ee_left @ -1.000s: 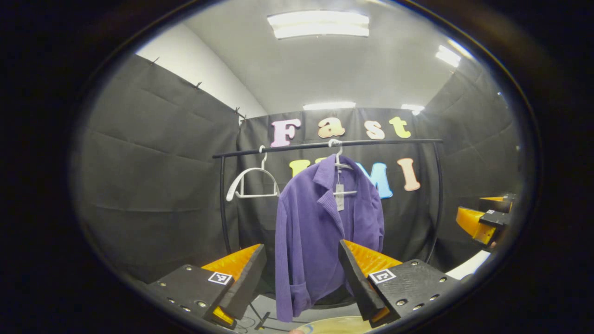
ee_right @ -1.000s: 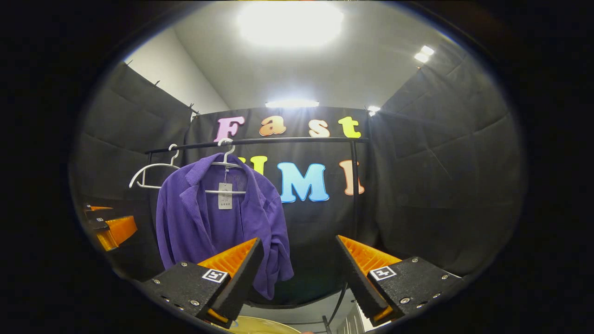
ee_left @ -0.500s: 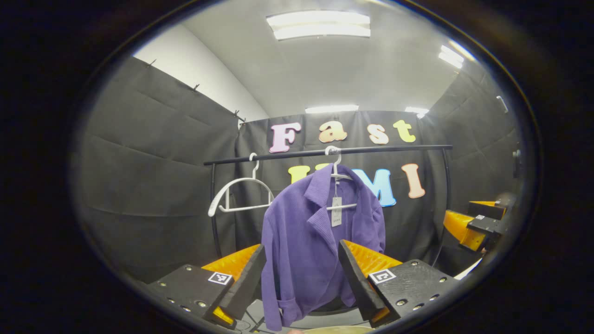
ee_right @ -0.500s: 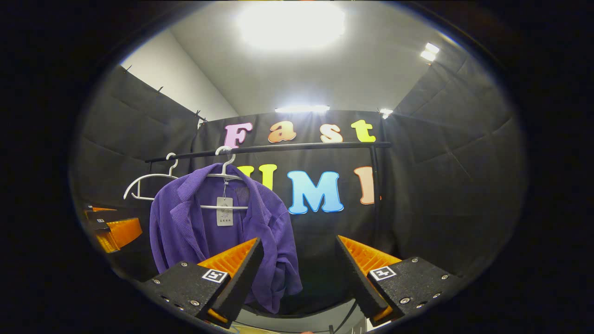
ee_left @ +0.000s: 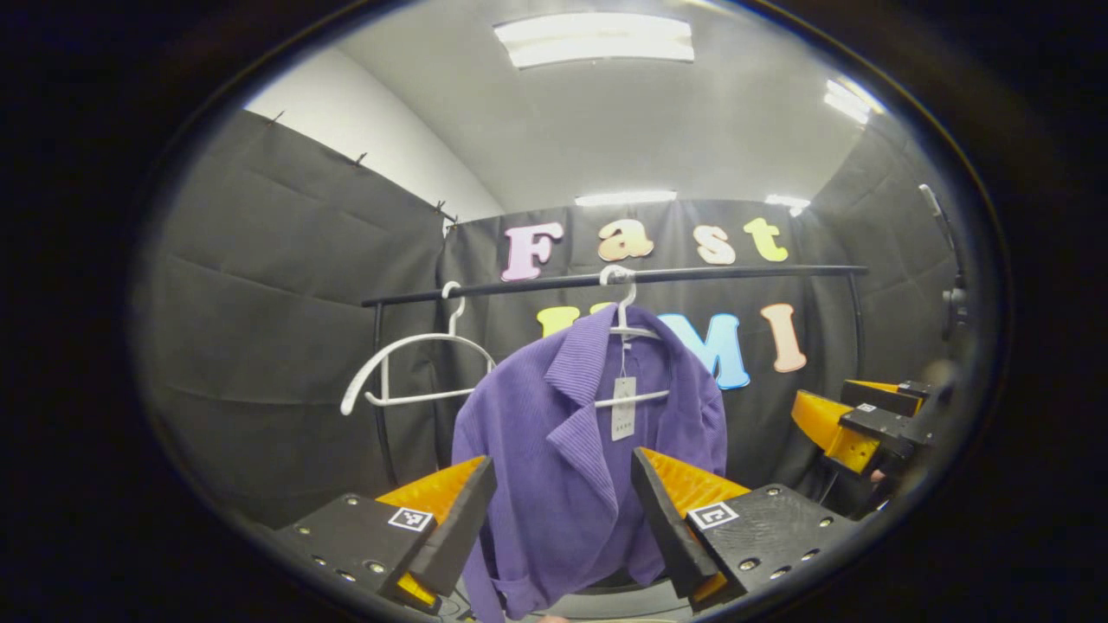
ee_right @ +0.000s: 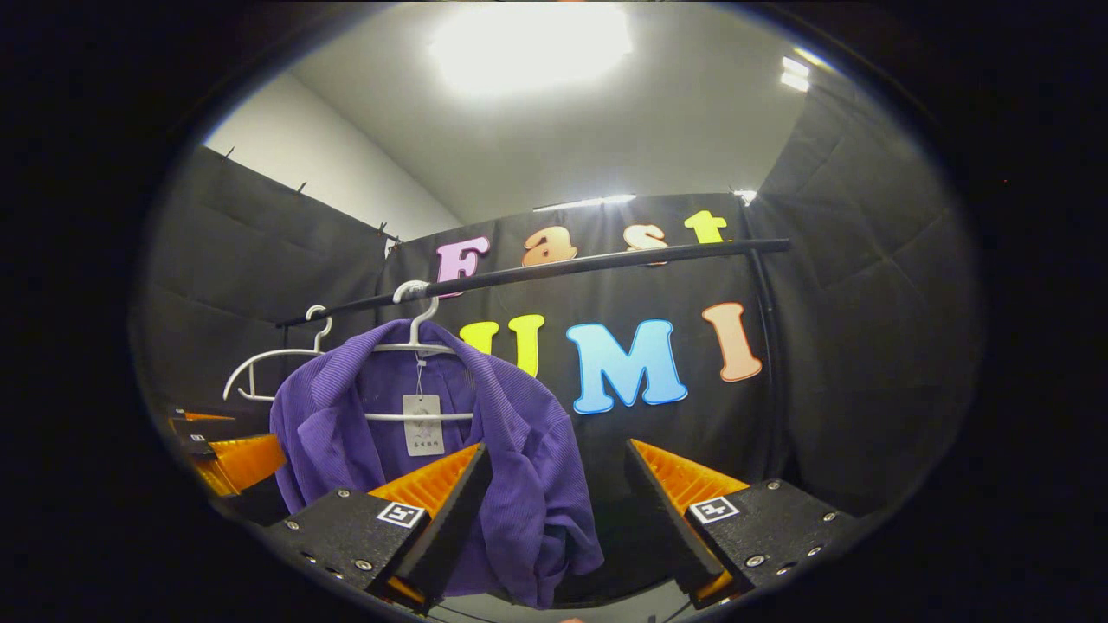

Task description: Grasp the clothes on the hanger with both hands and then place them into the laundry hamper below.

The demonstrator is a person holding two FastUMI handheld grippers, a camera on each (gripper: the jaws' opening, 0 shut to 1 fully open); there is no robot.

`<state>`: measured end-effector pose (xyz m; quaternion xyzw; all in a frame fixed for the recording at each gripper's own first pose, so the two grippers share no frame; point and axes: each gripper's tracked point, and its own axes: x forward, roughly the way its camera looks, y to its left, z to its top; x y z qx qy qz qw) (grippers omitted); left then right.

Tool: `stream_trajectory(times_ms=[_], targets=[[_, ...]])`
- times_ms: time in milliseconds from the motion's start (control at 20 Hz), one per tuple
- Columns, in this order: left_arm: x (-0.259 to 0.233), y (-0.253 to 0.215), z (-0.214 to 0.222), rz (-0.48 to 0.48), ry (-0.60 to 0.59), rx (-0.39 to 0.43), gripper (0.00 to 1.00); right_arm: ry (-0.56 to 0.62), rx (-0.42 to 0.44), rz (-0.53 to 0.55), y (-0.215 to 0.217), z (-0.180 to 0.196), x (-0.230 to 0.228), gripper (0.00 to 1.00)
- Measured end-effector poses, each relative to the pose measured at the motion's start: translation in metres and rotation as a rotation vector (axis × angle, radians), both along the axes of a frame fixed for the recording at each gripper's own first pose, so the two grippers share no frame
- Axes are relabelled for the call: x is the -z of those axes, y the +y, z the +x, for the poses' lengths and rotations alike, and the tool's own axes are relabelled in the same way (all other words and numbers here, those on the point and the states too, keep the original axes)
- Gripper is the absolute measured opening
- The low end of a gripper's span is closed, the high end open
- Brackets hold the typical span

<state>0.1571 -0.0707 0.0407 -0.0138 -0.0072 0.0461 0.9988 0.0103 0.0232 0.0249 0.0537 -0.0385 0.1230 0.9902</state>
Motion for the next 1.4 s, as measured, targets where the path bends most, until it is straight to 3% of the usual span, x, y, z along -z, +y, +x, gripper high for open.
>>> stream_trajectory(times_ms=[200, 250, 450, 500, 600, 650, 700, 750, 800, 1250, 1400], targets=[[0.006, -0.007, 0.030, 0.007, 0.013, -0.015, 0.84, 0.012, -0.060, 0.042, 0.021, 0.042, 0.001, 0.94], [0.007, -0.008, 0.038, 0.017, 0.013, -0.026, 0.96, 0.018, -0.077, 0.048, 0.028, 0.051, 0.004, 0.94], [0.017, -0.010, 0.065, 0.027, 0.034, -0.066, 0.96, 0.023, -0.137, 0.063, 0.048, 0.079, 0.007, 0.94], [0.020, -0.009, 0.070, 0.023, 0.041, -0.077, 0.84, 0.022, -0.154, 0.063, 0.053, 0.086, 0.007, 0.94], [0.027, -0.009, 0.078, 0.013, 0.052, -0.097, 0.84, 0.016, -0.174, 0.065, 0.063, 0.099, 0.008, 0.94], [0.030, -0.009, 0.084, 0.011, 0.058, -0.107, 0.96, 0.017, -0.184, 0.068, 0.067, 0.106, 0.009, 0.94], [0.034, -0.007, 0.088, 0.010, 0.066, -0.121, 0.84, 0.024, -0.197, 0.069, 0.073, 0.112, 0.014, 0.94], [0.038, -0.005, 0.092, 0.008, 0.071, -0.136, 0.85, 0.033, -0.211, 0.070, 0.080, 0.118, 0.019, 0.94], [0.041, -0.004, 0.095, 0.005, 0.076, -0.150, 0.90, 0.046, -0.226, 0.067, 0.086, 0.123, 0.025, 0.94], [0.075, 0.007, 0.124, -0.042, 0.112, -0.269, 0.93, 0.160, -0.307, 0.018, 0.126, 0.148, 0.086, 0.93], [0.083, 0.012, 0.125, -0.066, 0.120, -0.301, 0.96, 0.171, -0.315, -0.001, 0.131, 0.149, 0.096, 0.82]])
